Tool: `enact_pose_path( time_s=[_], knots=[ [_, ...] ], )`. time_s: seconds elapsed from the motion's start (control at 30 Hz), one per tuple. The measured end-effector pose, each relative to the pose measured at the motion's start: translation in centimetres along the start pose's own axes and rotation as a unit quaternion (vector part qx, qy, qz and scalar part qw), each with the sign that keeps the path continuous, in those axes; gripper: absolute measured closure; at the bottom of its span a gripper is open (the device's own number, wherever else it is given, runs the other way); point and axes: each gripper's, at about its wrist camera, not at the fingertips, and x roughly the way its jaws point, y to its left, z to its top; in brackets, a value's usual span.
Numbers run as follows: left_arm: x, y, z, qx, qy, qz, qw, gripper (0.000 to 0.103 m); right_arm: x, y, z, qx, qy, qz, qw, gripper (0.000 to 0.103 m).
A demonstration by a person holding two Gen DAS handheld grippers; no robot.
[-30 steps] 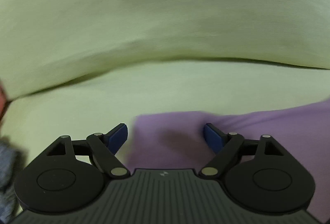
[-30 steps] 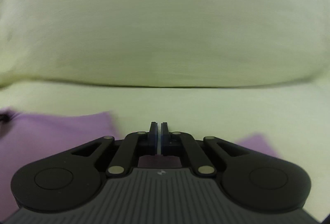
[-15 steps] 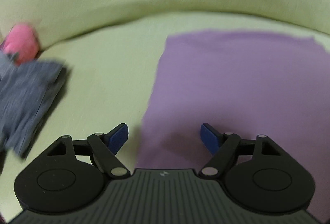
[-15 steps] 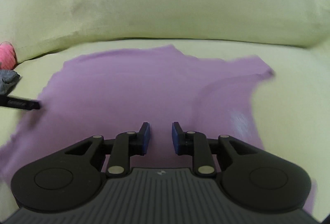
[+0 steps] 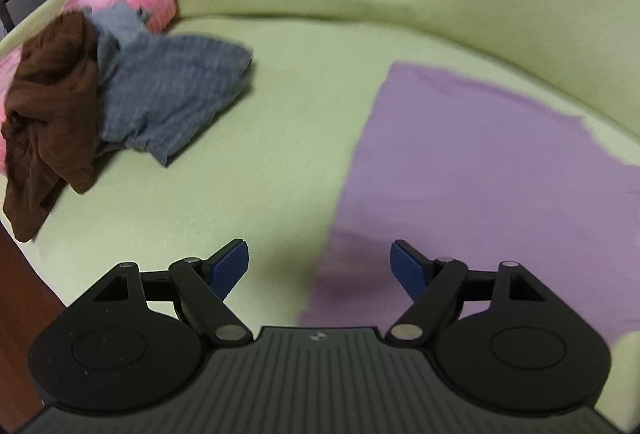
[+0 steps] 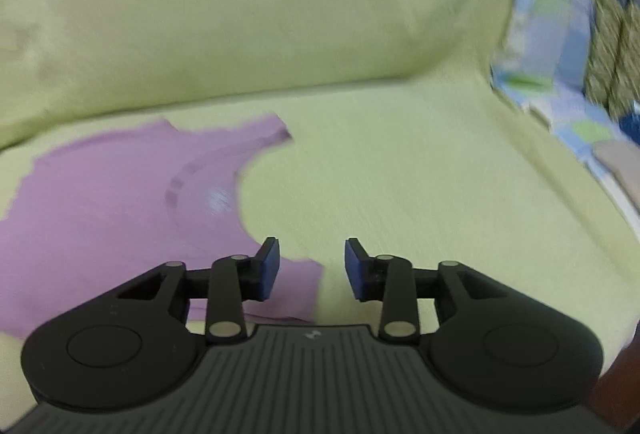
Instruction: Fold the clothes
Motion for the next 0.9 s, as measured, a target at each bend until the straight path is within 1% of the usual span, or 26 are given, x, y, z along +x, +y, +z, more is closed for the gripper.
enact_pose_path(
  time_s=[0.1,0.13,0.17,0.2,0.27,0.3,0.33,0.37,0.43,0.47,0.5,0.53,0.57,0.6,0.63,0.67,0.7,0.73,0.8,0.83,0.87,0.9],
  knots=[
    [-3.3,-1.5,0.3,0.014,-0.025,-0.01,0.9995,0.022,-2.2,2.4,1.1,-0.019,-0.038,0.031,0.999,0.063],
    [-4.8,-2.0,0.2,0.018,-0.038,-0.016,0.999,0.021,-4.0,3.2,1.7,-0.033,-0.065,0.054,0.996,0.062],
    [-6.3,-2.5,0.1,0.023,-0.05,-0.021,0.9982,0.021,-5.1,3.8,2.1,-0.042,-0.085,0.068,0.993,0.057],
    [-6.8,-2.7,0.2,0.025,-0.054,-0.021,0.998,0.021,-5.7,4.6,2.9,-0.046,-0.096,0.074,0.992,0.05],
    [-9.1,-3.2,-0.7,0.03,-0.07,-0.022,0.9969,0.019,-7.7,4.9,3.4,-0.047,-0.111,0.085,0.989,0.049],
    [-9.7,-3.2,-1.2,0.029,-0.072,-0.026,0.9967,0.016,-8.6,5.0,3.4,-0.045,-0.119,0.092,0.988,0.049],
    [-9.8,-3.1,-1.8,0.027,-0.071,-0.027,0.9967,0.015,-8.9,5.0,3.2,-0.044,-0.121,0.094,0.987,0.049],
    [-9.7,-2.9,-2.5,0.028,-0.069,-0.023,0.997,0.015,-9.7,5.1,2.6,-0.043,-0.117,0.099,0.987,0.049],
    [-9.2,-2.3,-4.0,0.029,-0.064,-0.013,0.9975,0.015,-9.7,5.5,1.4,-0.042,-0.104,0.107,0.988,0.05],
    [-8.8,-2.0,-4.9,0.031,-0.061,-0.006,0.9977,0.015,-9.7,5.6,0.5,-0.04,-0.094,0.113,0.988,0.052],
    [-8.2,-1.6,-5.5,0.032,-0.059,-0.003,0.9977,0.015,-9.8,5.8,-0.4,-0.039,-0.084,0.119,0.989,0.056],
    [-6.7,-0.7,-6.8,0.035,-0.052,0.006,0.998,0.015,-9.8,6.2,-1.5,-0.04,-0.072,0.129,0.988,0.057],
    [-5.4,0.0,-7.6,0.035,-0.042,0.015,0.9984,0.015,-9.3,6.8,-3.1,-0.046,-0.05,0.138,0.988,0.058],
    [-4.3,0.6,-8.1,0.037,-0.036,0.021,0.9985,0.016,-8.4,7.5,-4.5,-0.055,-0.025,0.142,0.988,0.062],
    [-3.2,1.2,-8.6,0.038,-0.029,0.027,0.9985,0.016,-7.8,8.1,-5.4,-0.065,-0.01,0.148,0.987,0.066],
    [-2.5,1.4,-8.5,0.037,-0.028,0.026,0.9986,0.016,-7.2,8.7,-6.3,-0.075,0.004,0.155,0.985,0.076],
    [-1.7,1.6,-8.4,0.036,-0.027,0.025,0.9987,0.016,-6.5,9.2,-6.4,-0.085,0.013,0.16,0.983,0.084],
    [-0.9,1.7,-8.4,0.036,-0.026,0.023,0.9987,0.016,-5.6,9.7,-6.5,-0.095,0.022,0.164,0.982,0.087],
    [0.0,1.5,-7.7,0.03,-0.03,0.018,0.9989,0.016,-5.0,10.4,-6.6,-0.102,0.024,0.163,0.981,0.089],
    [0.4,1.4,-7.5,0.029,-0.031,0.014,0.999,0.016,-3.8,11.0,-6.2,-0.105,0.025,0.162,0.981,0.089],
    [1.9,0.3,-6.2,0.026,-0.032,-0.001,0.9992,0.016,-3.5,11.4,-6.0,-0.105,0.026,0.162,0.981,0.089],
    [2.4,0.0,-5.9,0.025,-0.033,-0.005,0.9991,0.016,-2.7,11.7,-5.4,-0.104,0.028,0.161,0.981,0.089]
  ],
)
